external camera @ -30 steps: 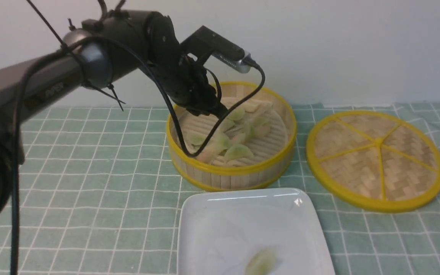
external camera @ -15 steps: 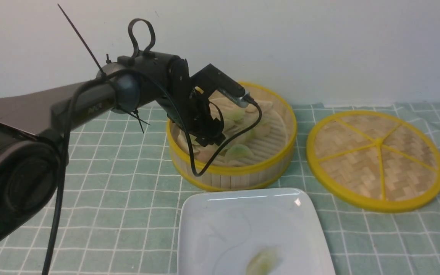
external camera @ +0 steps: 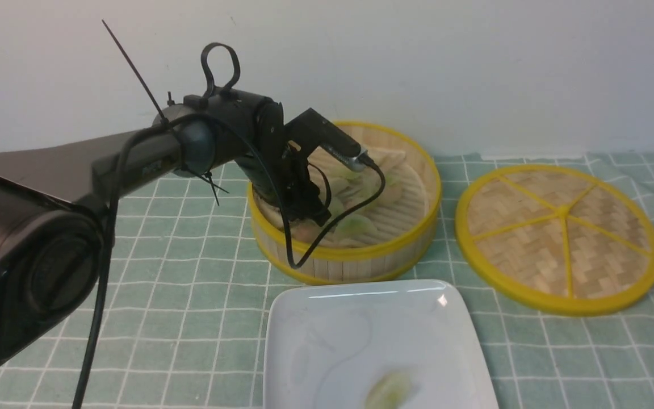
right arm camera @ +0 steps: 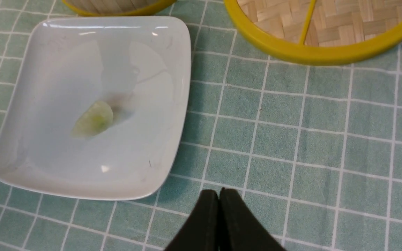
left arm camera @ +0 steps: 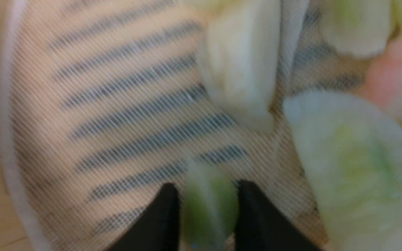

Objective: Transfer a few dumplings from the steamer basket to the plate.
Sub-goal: Use the left arm to grab a dumpling from the steamer, then use the left arm to put the dumpling into the plate, then use the right arm to grab a dumpling from inside the steamer, then use the right arm to put the dumpling into the plate

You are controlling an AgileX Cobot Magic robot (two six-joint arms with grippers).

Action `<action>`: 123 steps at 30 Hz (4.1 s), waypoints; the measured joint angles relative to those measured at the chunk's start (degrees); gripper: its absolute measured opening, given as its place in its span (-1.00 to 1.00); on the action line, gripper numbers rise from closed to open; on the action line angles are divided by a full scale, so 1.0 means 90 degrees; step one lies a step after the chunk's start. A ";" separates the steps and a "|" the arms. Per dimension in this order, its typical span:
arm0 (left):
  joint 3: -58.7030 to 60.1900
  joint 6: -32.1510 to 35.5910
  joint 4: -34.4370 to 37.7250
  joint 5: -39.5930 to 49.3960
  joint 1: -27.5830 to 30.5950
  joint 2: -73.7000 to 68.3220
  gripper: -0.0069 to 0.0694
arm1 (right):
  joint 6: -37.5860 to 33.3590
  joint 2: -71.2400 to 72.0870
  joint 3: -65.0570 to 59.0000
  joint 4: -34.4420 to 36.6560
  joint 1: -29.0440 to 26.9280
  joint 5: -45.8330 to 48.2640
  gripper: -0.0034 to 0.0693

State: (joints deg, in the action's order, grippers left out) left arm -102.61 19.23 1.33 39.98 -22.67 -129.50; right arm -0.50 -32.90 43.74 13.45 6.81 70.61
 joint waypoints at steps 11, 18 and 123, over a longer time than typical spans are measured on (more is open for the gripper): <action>-0.0950 -0.0495 0.0038 0.1153 0.0000 0.0784 -0.44 | 0.0055 0.0000 0.0000 0.0112 0.0000 -0.0098 -0.94; -0.1044 -0.0367 0.0918 0.2699 0.0000 0.1813 -0.44 | 0.0055 0.0000 0.0000 0.0117 0.0000 -0.0098 -0.94; 0.4932 -0.2839 -0.1304 0.2844 -0.0591 0.7618 -0.83 | -0.1244 -0.8095 0.6601 -0.0350 0.2422 0.0046 -0.35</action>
State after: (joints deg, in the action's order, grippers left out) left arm -58.22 -6.32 -10.41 65.58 -27.99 -60.93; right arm -11.69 -105.76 103.15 10.30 28.60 71.02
